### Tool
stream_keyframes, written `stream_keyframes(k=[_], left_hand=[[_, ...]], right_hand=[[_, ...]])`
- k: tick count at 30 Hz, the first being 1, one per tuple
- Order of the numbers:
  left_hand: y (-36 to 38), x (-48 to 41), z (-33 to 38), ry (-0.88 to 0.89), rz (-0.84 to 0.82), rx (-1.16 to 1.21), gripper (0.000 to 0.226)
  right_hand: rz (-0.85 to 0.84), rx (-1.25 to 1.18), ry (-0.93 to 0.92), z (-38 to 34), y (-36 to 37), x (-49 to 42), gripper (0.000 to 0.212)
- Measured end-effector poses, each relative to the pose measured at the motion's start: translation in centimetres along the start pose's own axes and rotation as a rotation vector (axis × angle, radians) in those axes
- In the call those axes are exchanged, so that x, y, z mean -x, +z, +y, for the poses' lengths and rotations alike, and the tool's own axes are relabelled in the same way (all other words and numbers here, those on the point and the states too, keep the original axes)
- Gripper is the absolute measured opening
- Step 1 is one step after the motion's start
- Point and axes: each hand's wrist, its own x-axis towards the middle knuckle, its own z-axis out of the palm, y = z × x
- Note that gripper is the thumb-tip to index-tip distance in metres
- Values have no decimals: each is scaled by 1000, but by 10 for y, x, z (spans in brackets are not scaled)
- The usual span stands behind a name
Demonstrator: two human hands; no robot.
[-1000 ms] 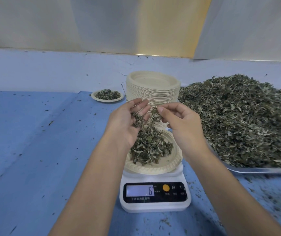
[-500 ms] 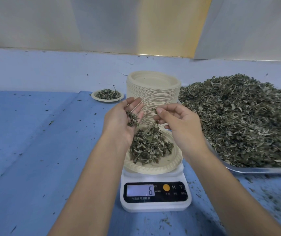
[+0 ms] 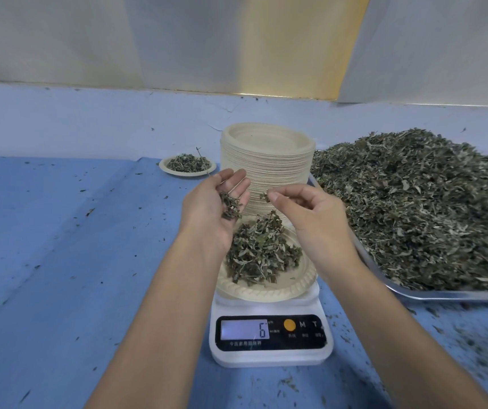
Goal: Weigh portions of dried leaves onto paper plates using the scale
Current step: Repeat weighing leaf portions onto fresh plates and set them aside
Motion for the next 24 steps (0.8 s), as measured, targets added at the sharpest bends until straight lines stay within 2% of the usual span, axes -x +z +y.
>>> stream_keyframes(k=[6,10,17,20,24], left_hand=[[1,0,0,-13,-19,4,21],[2,2,-2,2,-46,-44,20],[3,8,-9,247,-222,-515,25],[5,11,-10,290,-236,-557,24],[4,11,-9,259,-241,-561,22]], right_hand=[[-73,151,33,5,-1,-1,14],[-17,114,38,3,-1,-2,8],[-32,56,11,-1,1,0,4],[-32,45,6,-1,1,-1,5],[-13,31,-3,-1,-1,-2,6]])
